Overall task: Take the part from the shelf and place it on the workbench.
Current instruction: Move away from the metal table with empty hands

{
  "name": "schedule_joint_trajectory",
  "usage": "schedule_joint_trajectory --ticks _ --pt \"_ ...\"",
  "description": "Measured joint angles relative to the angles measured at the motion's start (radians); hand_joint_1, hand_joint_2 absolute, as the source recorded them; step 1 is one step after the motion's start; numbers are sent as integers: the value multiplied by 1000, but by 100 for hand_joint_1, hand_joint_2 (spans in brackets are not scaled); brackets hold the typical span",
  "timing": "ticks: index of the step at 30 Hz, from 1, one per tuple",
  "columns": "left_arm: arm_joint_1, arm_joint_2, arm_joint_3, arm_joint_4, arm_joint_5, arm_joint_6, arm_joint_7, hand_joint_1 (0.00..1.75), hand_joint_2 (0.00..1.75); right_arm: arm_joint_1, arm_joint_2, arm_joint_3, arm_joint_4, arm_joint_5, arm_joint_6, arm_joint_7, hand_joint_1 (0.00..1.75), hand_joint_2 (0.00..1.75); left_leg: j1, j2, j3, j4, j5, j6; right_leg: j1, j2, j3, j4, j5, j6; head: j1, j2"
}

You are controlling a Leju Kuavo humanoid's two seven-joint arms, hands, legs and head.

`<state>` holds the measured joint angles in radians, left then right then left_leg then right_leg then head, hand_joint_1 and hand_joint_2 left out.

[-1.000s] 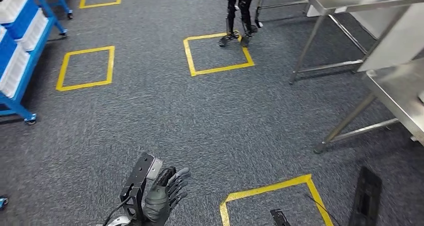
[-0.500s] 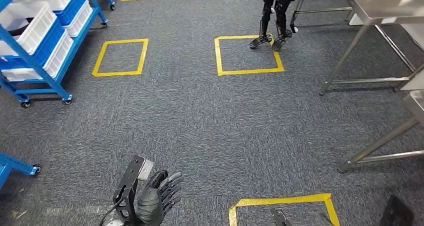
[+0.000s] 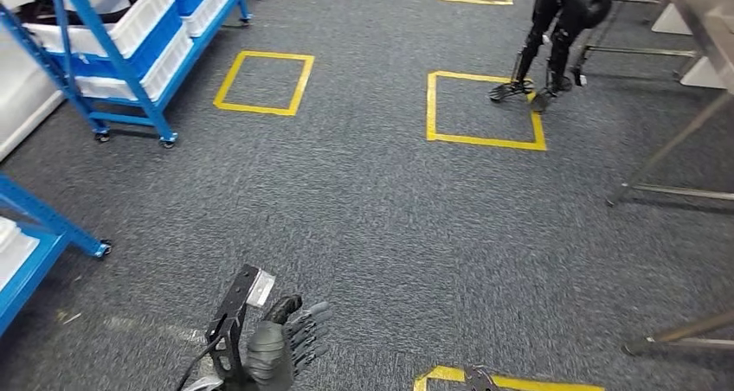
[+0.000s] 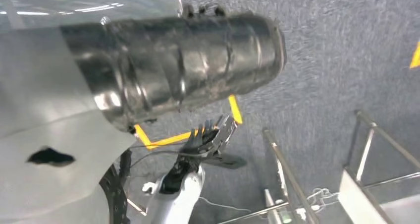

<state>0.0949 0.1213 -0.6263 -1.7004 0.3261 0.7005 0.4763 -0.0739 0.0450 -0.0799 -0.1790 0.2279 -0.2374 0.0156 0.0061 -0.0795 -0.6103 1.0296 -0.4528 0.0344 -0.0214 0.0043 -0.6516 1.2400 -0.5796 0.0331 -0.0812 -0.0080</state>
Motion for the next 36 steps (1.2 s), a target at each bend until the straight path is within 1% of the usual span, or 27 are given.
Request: schedule_joint_trajectory --ticks 1,2,3,4,5,7,8,9,11,13,14,15,16,18,20,21,23,24,26,28,29,30,31,32,34,35,36 --pt "-10 0 -1 2 6 0 0 0 0 -2 0 1 0 3 -2 -7 0 0 1 -12 1 4 -3 -3 -3 16 21 -65 39 -2 0 0" --pt "-19 0 -1 4 9 0 0 0 0 -5 0 1 0 5 -4 -12 0 0 0 -21 0 9 -6 -8 -5 39 39 -119 63 -3 0 0" --pt "-28 0 -1 6 13 0 1 0 0 -7 0 3 0 8 -6 -17 0 0 -1 -30 -5 13 -8 -13 -8 59 52 -155 76 -5 -1 0" --pt "-36 0 -1 8 18 0 1 0 0 -7 1 5 0 10 -7 -20 0 0 -1 -38 -9 15 -7 -19 -9 72 56 -167 76 -7 -2 0" --pt "-43 0 -2 8 24 0 2 0 0 -5 1 7 0 12 -9 -23 0 0 -1 -46 -13 15 -6 -24 -7 73 57 -170 76 -11 -2 0" --pt "-57 4 -8 10 44 0 3 0 0 -2 3 10 0 18 -9 -24 0 0 3 -60 -18 11 0 -35 -7 53 59 -173 81 -24 -2 0" --pt "-66 7 -13 11 59 0 4 0 0 -1 3 11 0 23 -7 -24 0 0 1 -48 -24 20 -6 -40 -9 43 61 -176 83 -30 -3 0" --pt "-79 11 -17 15 77 1 3 0 0 -2 3 13 0 29 -3 -23 0 0 -1 -25 -38 45 -19 -44 -10 31 63 -180 85 -36 -8 0" --pt "-114 15 -22 32 118 1 0 0 0 -4 0 21 0 40 7 -21 0 0 -3 37 -89 146 -68 -52 -8 6 65 -184 87 -43 -18 0" --pt "-143 14 -22 72 161 1 -16 0 0 -4 -2 31 0 47 20 -17 0 0 0 63 -144 253 -106 -55 -2 -23 65 -184 86 -47 -22 0" --pt "-152 11 -22 107 193 0 -39 0 0 -3 -4 34 0 50 28 -15 0 0 0 69 -154 272 -105 -54 0 -37 65 -184 85 -48 -23 0" --pt "-159 8 -22 145 229 0 -70 0 0 -2 -4 37 0 53 36 -13 0 0 0 72 -145 256 -88 -50 3 -50 65 -184 85 -49 -23 0" --pt "-166 5 -21 186 273 -2 -115 0 0 -2 -5 41 0 57 44 -12 0 0 -1 77 -119 207 -59 -44 6 -61 65 -184 84 -49 -23 0" --pt "-197 0 -18 277 383 -14 -231 0 0 -2 -5 51 0 65 58 -13 0 0 -11 115 -46 75 -13 -24 12 -82 67 -187 83 -48 -22 0" --pt "-247 -6 -14 393 516 -39 -360 0 0 -4 -7 63 0 72 70 -13 0 0 -24 146 -9 0 1 -10 14 -102 72 -194 84 -42 -22 0" --pt "-268 -11 -14 452 573 -52 -410 0 0 -5 -8 70 0 76 74 -14 0 0 -27 147 -8 -6 1 -8 15 -112 76 -199 85 -37 -22 0" --pt "-285 -16 -13 547 644 -70 -462 0 0 -6 -9 87 -1 82 77 -13 0 0 -26 127 4 -25 8 -5 15 -122 91 -211 84 -26 -23 0" --pt "-288 -19 -12 585 665 -77 -473 0 0 -6 -10 95 -2 86 78 -12 0 0 -22 119 14 -37 13 -4 14 -111 97 -214 81 -20 -22 0" --pt "-303 -26 -12 658 695 -94 -484 0 0 -7 -13 110 -3 93 78 -11 0 0 -14 99 31 -56 24 0 12 -57 77 -163 46 -12 -18 0" --pt "-325 -35 -12 733 715 -111 -489 0 0 -6 -16 124 -3 99 80 -10 0 0 -14 76 32 -59 26 4 11 -15 9 -31 -13 -12 -14 0" --pt "-332 -38 -12 764 721 -117 -489 0 0 -4 -17 130 -3 100 82 -10 0 0 -14 64 31 -58 25 5 11 -9 -25 28 -30 -11 -12 0" --pt "-336 -41 -12 795 725 -123 -489 0 0 0 -17 135 -3 101 84 -10 0 0 -14 49 32 -56 23 5 11 -7 -44 53 -25 -11 -12 0" --pt "-339 -43 -12 828 729 -128 -489 0 0 2 -19 140 -3 101 85 -10 0 0 -13 34 33 -53 21 4 10 -6 -45 38 1 -10 -12 0" --pt "-343 -46 -12 860 731 -132 -489 0 0 4 -20 146 -3 101 86 -10 0 0 -11 18 34 -47 17 2 7 1 -25 -19 44 -10 -12 0" --pt "-354 -52 -12 921 731 -140 -492 0 0 4 -22 156 -3 101 88 -10 0 0 -8 -11 29 -32 8 -6 -1 49 26 -146 105 -10 -10 0" --pt "-361 -53 -12 945 731 -142 -494 0 0 4 -22 160 -3 101 89 -10 0 0 -7 -23 22 -23 4 -10 -5 73 41 -182 117 -12 -9 0" --pt "-367 -54 -12 968 730 -143 -499 0 0 4 -23 164 -3 101 90 -10 0 0 -5 -34 15 -17 3 -15 -6 90 45 -192 113 -16 -8 0"
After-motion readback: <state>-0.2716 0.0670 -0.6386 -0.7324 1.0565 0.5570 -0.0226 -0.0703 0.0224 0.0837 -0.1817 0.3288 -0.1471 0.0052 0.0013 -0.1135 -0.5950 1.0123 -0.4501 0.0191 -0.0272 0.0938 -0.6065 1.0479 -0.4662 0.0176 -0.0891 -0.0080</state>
